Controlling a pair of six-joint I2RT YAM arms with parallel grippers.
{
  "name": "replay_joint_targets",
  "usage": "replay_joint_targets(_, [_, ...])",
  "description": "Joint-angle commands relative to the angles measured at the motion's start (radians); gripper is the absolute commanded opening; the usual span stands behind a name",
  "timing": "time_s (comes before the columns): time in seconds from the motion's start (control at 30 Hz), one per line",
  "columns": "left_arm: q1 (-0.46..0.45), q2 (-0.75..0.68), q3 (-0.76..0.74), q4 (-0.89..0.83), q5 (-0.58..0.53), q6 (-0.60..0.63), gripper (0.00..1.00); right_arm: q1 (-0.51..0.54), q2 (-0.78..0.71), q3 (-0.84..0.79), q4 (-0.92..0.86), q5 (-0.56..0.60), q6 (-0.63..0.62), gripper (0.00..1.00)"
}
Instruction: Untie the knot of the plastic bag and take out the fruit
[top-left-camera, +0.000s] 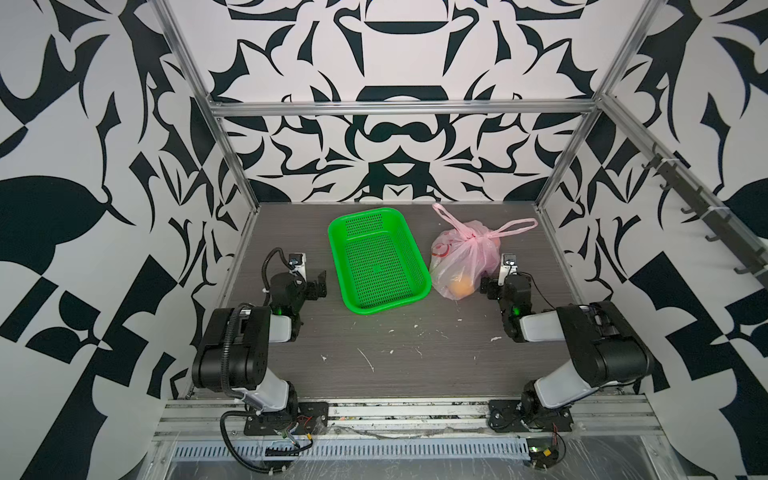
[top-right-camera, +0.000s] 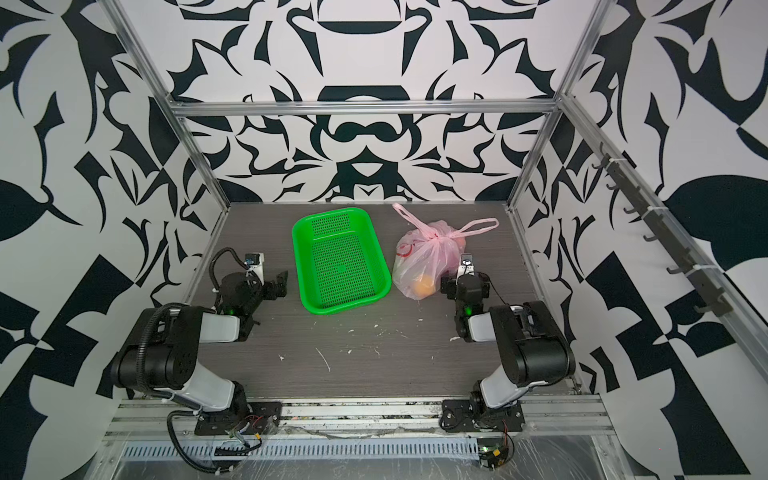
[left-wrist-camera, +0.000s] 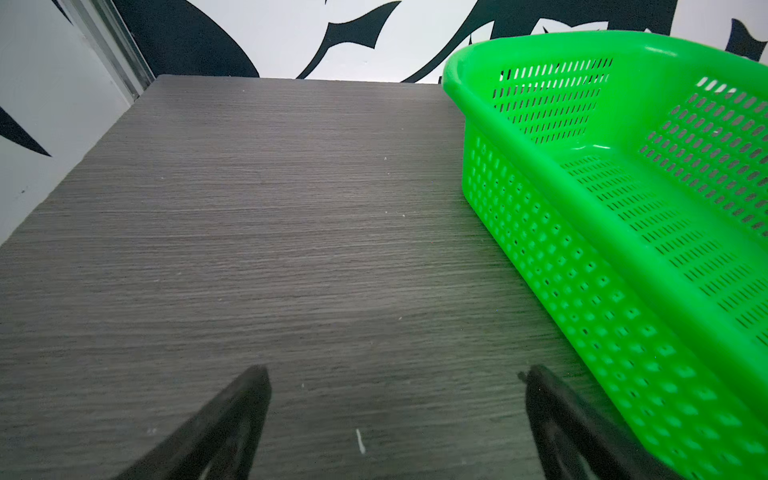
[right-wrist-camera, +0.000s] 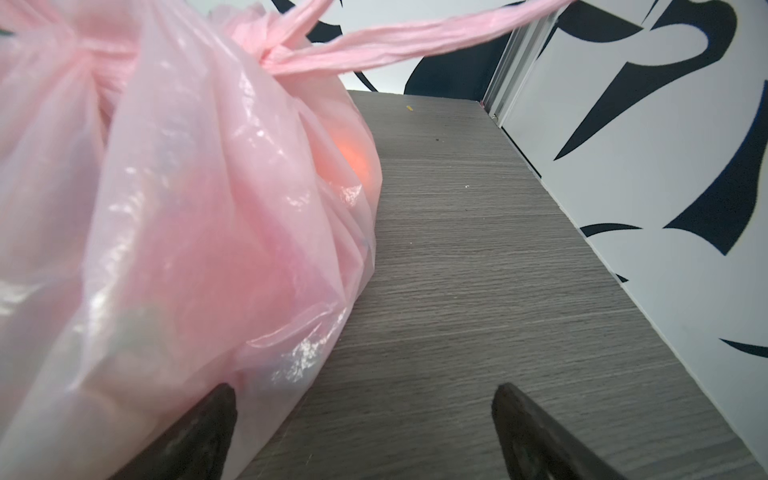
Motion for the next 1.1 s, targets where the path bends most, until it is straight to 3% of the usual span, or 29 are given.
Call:
replay_joint_targets(0.0, [-0.004,0.0,0.016,0.01,0.008,0.002,0.99,-0.004,-0.004,-0.003,0.035,-0.003,0.004,0.99])
replay_joint_targets(0.87, [-0.004,-0.011,0.005,0.021,0.022,0.01,0.99,-0.004,-0.006,-0.002,0.031,-0.003,0.003,0.99])
replay_joint_targets(0.97, [-0.004,-0.08,0.012,-0.041,0.017,0.01,0.99,-0.004,-0.009,-0.005,0.037,-0.006,0.001,0.99])
replay_joint_targets(1.07, [-0.004,-0.194,0.074,-0.239,-0.027,-0.009,0.99,-0.004,-0.088,0.002,-0.044,-0.011,0.003,0.99])
